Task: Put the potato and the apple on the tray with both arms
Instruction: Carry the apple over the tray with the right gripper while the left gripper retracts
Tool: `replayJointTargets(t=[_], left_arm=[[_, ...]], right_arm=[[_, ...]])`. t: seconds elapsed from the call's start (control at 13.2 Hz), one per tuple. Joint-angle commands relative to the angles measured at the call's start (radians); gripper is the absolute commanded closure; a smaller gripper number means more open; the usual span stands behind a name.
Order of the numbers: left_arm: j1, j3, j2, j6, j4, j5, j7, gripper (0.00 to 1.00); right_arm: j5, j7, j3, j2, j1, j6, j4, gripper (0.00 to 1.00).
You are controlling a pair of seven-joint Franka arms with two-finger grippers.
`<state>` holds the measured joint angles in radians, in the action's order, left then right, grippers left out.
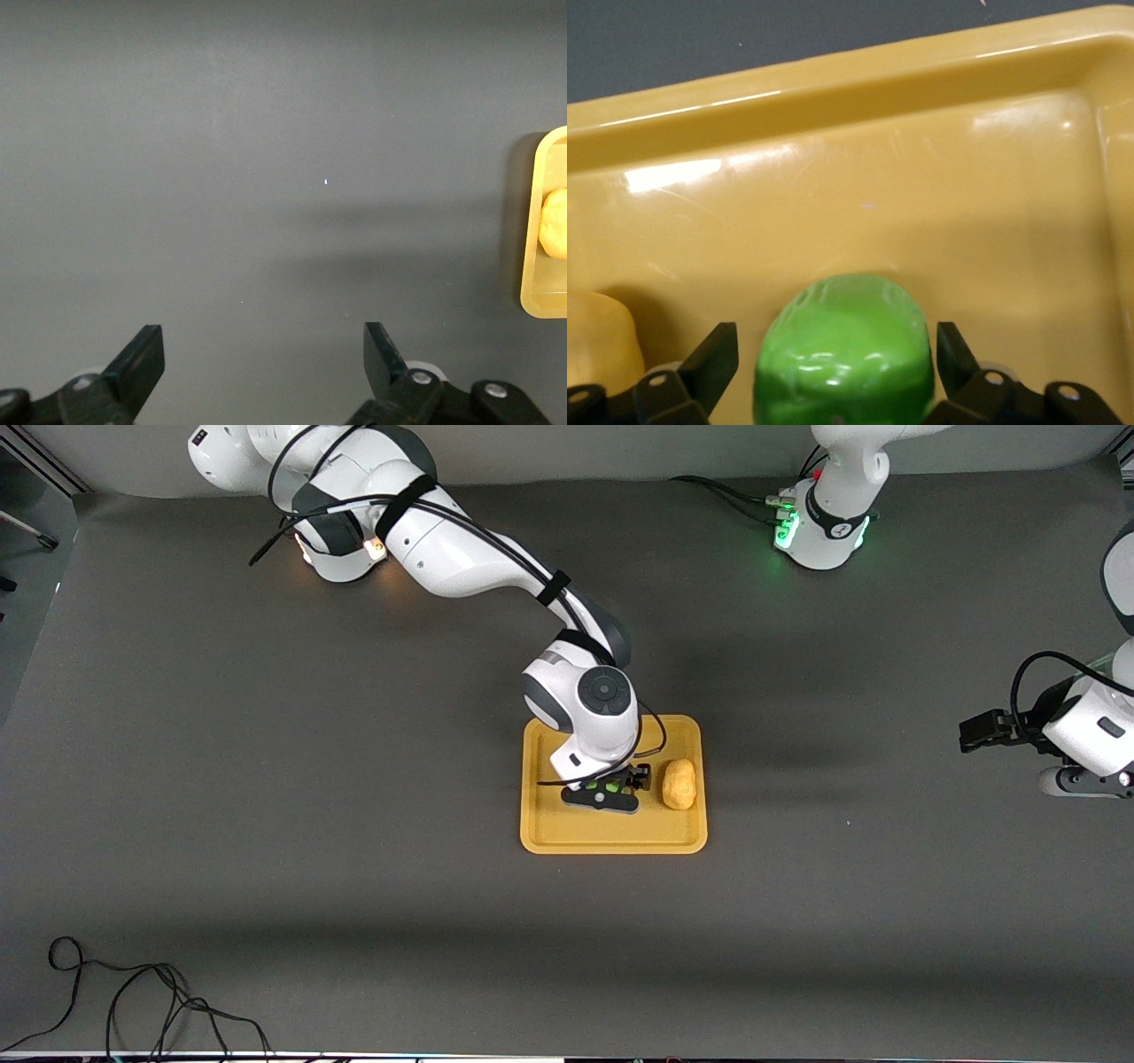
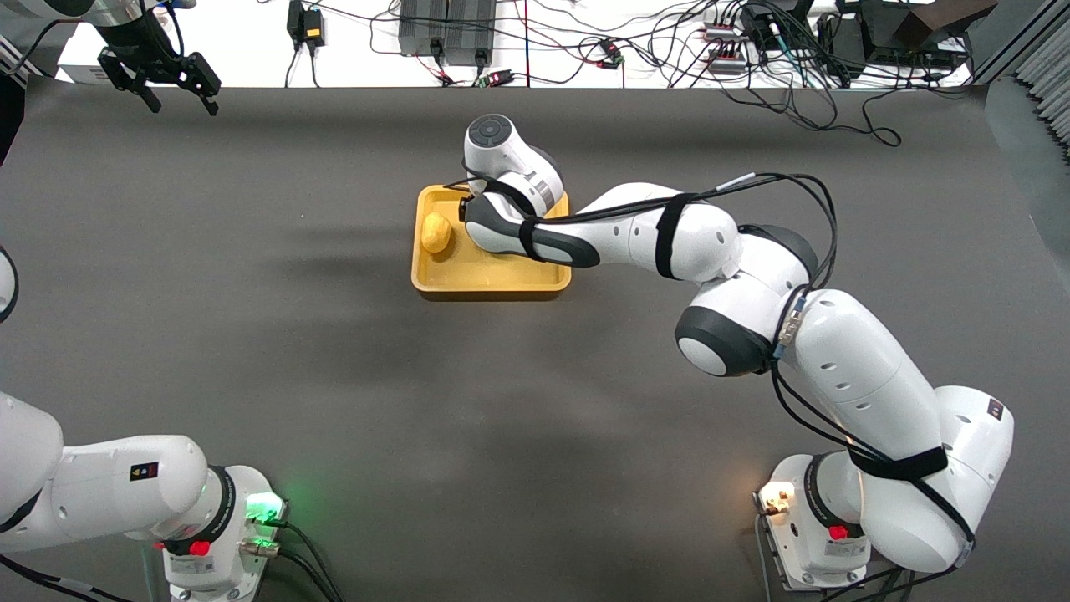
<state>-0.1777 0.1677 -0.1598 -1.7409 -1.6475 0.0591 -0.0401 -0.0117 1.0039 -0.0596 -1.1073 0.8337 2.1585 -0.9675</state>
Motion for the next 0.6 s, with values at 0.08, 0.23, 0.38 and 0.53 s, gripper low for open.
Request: replayJointTargets(t=[0.08,0.23,0.38,0.53], left_arm=[[-0.002,0.001,0.008,0.011,-0.011,-0.005,-0.018,0.00],[-0.002,-0.001,-0.007,0.027,0.014,-0.005,-0.061,0.00],[0.001,0.001,-0.007,0.058,0.014,-0.005,-0.054,0.00],[0.009,0.001,-0.007,0.049,0.014,-0.005,-0.046,0.00]], right_arm=[[-0.014,0.016,0.000,0.067,-0.001,-0.102,0.030,0.00],[-0.008,0.012,-0.003,0.162,-0.004,-0.220,0.032,0.00],[-0.007,0.007,-0.003,0.271,-0.016,-0.339,0.032,0.00],[-0.007,0.002,-0.003,0.363,-0.040,-0.440,0.032,0.00]])
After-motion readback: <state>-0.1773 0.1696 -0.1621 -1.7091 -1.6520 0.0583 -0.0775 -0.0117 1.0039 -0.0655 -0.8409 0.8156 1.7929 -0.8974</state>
